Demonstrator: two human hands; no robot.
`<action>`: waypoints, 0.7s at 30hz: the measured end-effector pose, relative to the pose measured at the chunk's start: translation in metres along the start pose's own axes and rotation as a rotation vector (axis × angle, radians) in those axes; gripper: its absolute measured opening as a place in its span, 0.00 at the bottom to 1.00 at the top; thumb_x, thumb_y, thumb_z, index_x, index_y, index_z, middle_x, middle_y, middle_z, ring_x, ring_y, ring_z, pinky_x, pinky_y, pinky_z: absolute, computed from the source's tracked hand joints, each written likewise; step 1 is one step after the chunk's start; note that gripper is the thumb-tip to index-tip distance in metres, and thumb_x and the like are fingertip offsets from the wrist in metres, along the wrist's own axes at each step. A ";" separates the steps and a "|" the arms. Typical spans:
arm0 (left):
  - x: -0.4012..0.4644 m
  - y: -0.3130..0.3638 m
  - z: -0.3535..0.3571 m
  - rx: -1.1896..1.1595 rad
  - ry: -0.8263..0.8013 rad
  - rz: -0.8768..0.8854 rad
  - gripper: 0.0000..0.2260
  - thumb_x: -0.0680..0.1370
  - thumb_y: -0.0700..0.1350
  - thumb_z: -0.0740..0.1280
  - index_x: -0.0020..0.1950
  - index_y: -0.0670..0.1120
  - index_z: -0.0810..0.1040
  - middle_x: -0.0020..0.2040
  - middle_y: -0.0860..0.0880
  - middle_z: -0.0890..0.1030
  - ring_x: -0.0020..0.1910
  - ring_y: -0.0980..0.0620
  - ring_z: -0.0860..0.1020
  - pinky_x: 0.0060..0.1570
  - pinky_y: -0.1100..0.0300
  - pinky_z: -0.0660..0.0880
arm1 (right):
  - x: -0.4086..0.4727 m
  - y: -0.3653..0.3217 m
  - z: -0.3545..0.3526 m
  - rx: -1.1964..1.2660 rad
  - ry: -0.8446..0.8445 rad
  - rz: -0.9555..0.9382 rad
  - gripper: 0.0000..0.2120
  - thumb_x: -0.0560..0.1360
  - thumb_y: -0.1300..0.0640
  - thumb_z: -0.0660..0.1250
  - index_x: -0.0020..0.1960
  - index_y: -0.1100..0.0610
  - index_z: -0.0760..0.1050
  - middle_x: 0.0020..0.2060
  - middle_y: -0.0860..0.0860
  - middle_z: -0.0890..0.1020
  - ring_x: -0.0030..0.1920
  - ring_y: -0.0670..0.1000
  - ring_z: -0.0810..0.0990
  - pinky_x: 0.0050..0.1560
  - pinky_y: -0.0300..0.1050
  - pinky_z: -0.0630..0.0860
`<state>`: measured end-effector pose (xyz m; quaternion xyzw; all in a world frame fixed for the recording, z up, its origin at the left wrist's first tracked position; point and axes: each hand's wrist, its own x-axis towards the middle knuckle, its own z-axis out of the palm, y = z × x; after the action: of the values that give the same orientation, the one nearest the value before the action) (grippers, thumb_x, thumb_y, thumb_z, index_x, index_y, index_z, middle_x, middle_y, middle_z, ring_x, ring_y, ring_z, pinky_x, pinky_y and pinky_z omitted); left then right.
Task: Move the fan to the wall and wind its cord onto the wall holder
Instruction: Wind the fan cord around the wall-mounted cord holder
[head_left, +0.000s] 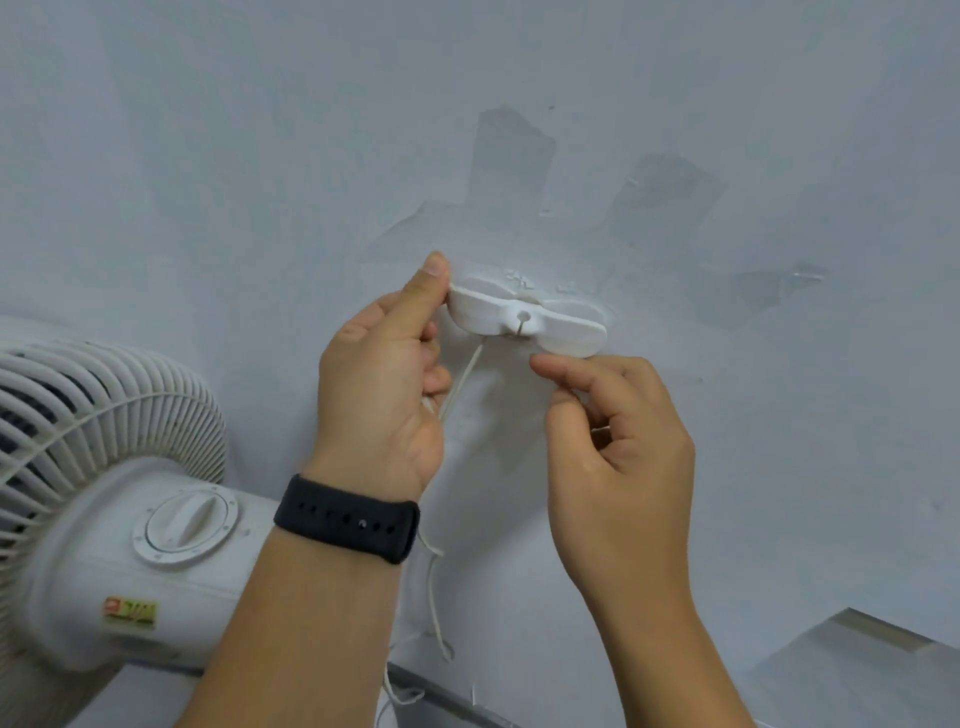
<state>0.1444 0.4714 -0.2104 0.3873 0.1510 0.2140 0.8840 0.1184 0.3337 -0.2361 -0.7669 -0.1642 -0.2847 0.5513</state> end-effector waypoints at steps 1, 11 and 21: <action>-0.003 0.001 0.002 0.057 -0.014 0.070 0.13 0.76 0.49 0.77 0.35 0.49 0.78 0.29 0.55 0.70 0.23 0.59 0.65 0.21 0.68 0.61 | 0.000 -0.002 -0.001 0.008 -0.005 0.004 0.17 0.77 0.70 0.66 0.53 0.50 0.86 0.46 0.42 0.79 0.42 0.45 0.80 0.40 0.27 0.70; -0.037 0.001 0.016 0.567 -0.136 0.556 0.18 0.78 0.54 0.74 0.32 0.46 0.82 0.25 0.52 0.76 0.26 0.55 0.71 0.30 0.61 0.71 | 0.002 -0.005 -0.006 0.031 -0.016 0.019 0.15 0.77 0.67 0.68 0.54 0.49 0.84 0.48 0.43 0.80 0.41 0.49 0.79 0.39 0.30 0.71; -0.038 0.002 0.013 0.651 -0.284 0.554 0.21 0.83 0.49 0.68 0.39 0.34 0.83 0.43 0.38 0.82 0.44 0.44 0.83 0.44 0.54 0.78 | 0.005 -0.015 -0.003 0.181 -0.100 0.085 0.06 0.77 0.49 0.72 0.52 0.44 0.86 0.46 0.45 0.79 0.49 0.48 0.80 0.45 0.35 0.76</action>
<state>0.1168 0.4454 -0.1964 0.6965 -0.0220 0.3288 0.6374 0.1132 0.3353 -0.2205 -0.7334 -0.1839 -0.2061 0.6211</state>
